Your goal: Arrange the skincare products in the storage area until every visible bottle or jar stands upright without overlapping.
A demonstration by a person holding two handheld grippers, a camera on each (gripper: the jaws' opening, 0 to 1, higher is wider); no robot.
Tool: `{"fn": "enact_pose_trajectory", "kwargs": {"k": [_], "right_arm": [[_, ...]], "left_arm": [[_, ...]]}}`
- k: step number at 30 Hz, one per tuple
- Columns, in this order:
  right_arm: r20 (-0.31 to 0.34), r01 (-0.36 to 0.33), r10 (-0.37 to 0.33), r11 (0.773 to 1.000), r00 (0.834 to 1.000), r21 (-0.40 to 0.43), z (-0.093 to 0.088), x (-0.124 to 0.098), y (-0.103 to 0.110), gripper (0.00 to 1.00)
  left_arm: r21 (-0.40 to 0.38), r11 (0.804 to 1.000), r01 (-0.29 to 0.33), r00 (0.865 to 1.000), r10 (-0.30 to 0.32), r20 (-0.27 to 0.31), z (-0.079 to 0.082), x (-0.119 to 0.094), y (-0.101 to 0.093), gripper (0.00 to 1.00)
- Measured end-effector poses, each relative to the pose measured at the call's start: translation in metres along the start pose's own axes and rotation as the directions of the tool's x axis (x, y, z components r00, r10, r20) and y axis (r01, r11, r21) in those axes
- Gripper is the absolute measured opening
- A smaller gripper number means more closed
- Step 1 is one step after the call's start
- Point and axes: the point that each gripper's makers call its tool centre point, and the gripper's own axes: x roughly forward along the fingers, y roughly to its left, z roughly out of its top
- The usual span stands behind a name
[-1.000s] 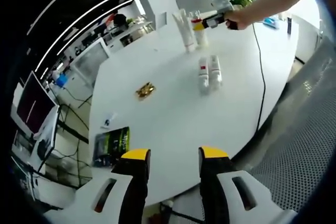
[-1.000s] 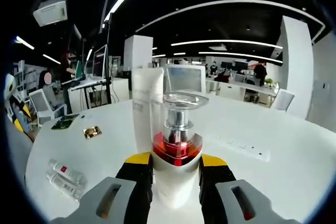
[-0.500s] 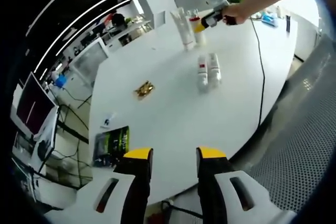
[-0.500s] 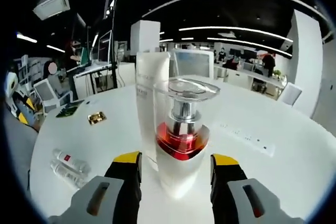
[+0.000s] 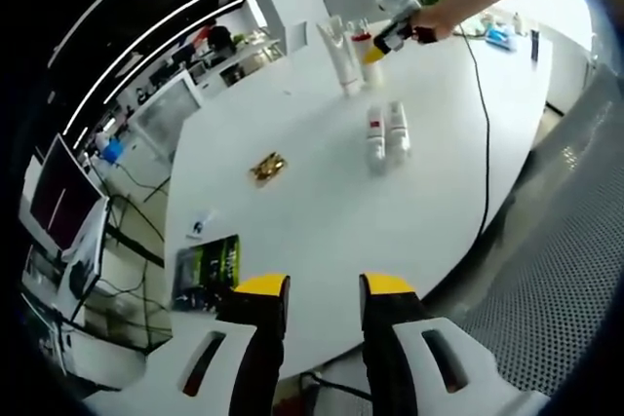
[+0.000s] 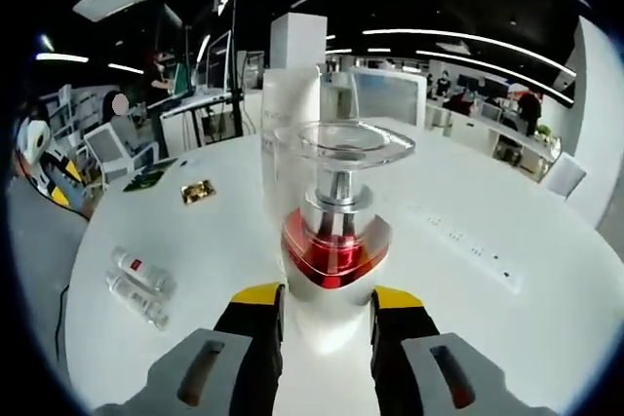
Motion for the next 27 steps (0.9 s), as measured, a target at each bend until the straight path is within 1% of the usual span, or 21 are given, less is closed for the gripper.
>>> {"fn": "enact_pose_trajectory", "kwargs": {"k": [11, 27], "right_arm": [[0.006, -0.031, 0.031, 0.999, 1.0, -0.011, 0.005, 0.005, 0.005, 0.26], [0.011, -0.043, 0.043, 0.999, 0.999, -0.012, 0.008, 0.011, 0.006, 0.26]], "left_arm": [[-0.001, 1.0, 0.0, 1.0, 0.0, -0.012, -0.002, 0.0, 0.0, 0.34], [-0.004, 1.0, -0.001, 1.0, 0.001, -0.026, -0.004, 0.001, 0.0, 0.34]]}}
